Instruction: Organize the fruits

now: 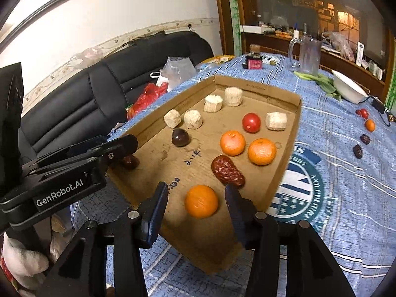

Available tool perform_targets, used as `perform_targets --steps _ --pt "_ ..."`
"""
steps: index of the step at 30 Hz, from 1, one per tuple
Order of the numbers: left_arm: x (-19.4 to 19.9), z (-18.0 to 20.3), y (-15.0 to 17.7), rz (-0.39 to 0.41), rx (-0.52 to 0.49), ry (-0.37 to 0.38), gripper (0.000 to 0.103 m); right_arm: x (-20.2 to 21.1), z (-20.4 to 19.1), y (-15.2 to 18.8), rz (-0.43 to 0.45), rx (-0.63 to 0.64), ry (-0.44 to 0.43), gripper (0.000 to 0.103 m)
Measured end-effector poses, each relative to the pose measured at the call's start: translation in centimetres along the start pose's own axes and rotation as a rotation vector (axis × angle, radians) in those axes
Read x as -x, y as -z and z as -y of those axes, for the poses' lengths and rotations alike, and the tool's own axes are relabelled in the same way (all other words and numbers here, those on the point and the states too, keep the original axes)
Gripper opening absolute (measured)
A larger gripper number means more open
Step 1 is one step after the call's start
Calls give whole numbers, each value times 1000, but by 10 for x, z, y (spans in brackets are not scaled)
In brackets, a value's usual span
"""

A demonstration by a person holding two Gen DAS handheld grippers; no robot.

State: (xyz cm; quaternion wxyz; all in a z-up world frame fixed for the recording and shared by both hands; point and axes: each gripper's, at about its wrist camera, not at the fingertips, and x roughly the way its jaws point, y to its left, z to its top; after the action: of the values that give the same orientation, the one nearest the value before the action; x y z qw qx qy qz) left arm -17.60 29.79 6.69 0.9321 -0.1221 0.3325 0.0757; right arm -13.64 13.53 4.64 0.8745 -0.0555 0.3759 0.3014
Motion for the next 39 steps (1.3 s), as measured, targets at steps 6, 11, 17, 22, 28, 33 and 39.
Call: perform_targets --steps 6,11,17,22,28,33,39 --pt "19 10 -3 84 -18 -84 82 18 19 3 37 -46 29 58" --pt "53 21 -7 246 12 -233 99 32 41 6 65 -96 56 58" --pt "85 31 -4 340 67 -222 103 49 60 11 104 -148 61 59" --pt "86 51 -5 309 45 -221 103 62 63 17 133 -128 82 65" --pt "80 89 2 228 -69 -233 103 80 73 28 174 -125 111 76" --pt "80 116 11 217 -139 -269 103 91 86 38 178 -142 130 76" --pt "77 136 16 186 -181 -271 103 103 102 48 192 -162 156 79"
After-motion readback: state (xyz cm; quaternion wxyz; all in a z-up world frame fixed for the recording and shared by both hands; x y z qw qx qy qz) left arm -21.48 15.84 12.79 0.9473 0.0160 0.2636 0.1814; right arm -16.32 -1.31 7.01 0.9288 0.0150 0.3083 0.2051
